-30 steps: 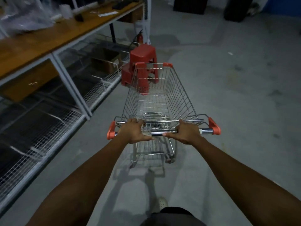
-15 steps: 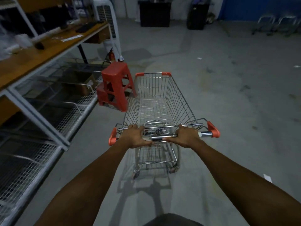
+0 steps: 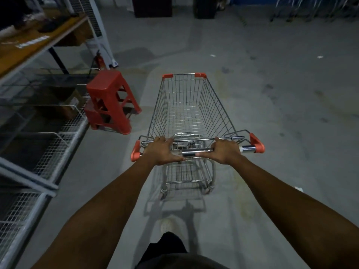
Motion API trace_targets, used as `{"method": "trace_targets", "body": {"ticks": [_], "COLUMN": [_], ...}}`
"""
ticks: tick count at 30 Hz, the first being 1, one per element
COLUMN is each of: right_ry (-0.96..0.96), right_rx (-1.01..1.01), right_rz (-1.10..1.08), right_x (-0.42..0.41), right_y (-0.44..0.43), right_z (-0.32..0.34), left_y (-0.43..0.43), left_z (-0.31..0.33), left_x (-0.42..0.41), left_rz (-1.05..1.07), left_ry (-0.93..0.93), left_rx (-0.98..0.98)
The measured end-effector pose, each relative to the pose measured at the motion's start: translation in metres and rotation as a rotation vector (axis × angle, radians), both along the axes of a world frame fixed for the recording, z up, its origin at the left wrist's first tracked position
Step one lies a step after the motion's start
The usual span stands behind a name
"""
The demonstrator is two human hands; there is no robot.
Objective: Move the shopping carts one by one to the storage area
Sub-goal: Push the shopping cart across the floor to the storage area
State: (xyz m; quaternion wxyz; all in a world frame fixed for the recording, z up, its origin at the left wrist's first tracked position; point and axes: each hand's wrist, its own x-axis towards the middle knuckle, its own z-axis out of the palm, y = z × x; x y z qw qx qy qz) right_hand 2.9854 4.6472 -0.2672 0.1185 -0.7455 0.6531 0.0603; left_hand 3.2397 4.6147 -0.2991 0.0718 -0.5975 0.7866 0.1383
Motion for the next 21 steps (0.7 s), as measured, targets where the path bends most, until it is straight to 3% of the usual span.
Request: {"method": "trace_targets", "body": {"ticks": [15, 21], "right_ry": [-0.074, -0.016], "right_rx": [-0.033, -0.009], "right_rz": [-0.107, -0.191], "right_x": [-0.095, -0.141], "right_y": [-0.165, -0.247], "right_z": [0.0, -0.005], "left_y": [-0.206, -0.295], "left_z": [0.001, 0.002], "left_x": [-0.099, -0.148], "left_rz": [-0.162, -0.204], "left_ry": [0.026, 0.027], "left_rx": [0.013, 0.041]}}
